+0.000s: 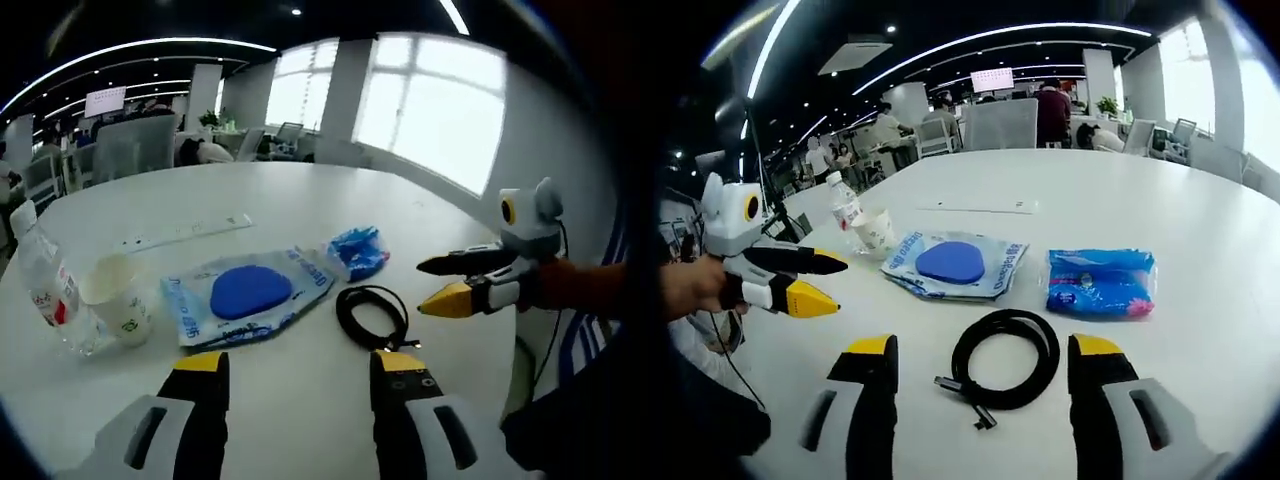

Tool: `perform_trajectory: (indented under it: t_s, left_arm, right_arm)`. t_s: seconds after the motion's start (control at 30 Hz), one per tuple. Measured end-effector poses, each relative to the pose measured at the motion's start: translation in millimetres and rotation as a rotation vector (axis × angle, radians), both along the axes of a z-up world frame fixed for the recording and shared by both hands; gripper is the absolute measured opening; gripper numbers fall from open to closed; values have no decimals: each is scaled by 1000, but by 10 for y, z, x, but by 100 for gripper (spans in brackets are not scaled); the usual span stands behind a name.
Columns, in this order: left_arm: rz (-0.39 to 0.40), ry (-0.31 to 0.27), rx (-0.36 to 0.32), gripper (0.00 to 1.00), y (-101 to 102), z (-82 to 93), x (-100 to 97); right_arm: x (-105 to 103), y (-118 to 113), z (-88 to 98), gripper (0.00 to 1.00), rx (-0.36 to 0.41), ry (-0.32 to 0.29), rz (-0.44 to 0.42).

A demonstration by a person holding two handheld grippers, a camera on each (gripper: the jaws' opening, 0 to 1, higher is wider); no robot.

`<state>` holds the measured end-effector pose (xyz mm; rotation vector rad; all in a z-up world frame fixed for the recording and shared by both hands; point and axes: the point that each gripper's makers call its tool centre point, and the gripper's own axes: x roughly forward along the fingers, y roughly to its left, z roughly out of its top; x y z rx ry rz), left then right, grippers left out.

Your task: Arrange the tabletop items into an orderly group along one side of the table until the central work area is clear of visible clutter.

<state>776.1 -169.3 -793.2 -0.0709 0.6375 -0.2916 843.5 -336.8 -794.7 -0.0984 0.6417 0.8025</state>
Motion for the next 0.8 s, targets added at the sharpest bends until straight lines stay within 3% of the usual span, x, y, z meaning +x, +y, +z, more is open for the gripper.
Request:
perform_trajectory:
  t_s: [0.3, 0.8]
  left_arm:
    - [41, -22, 47, 63, 475, 57, -304]
    - [86, -49, 96, 79, 821, 279, -678]
  right_arm:
    - [-101, -92, 110, 80, 26, -40, 2]
    - [-175, -316, 218, 96, 13, -103, 20]
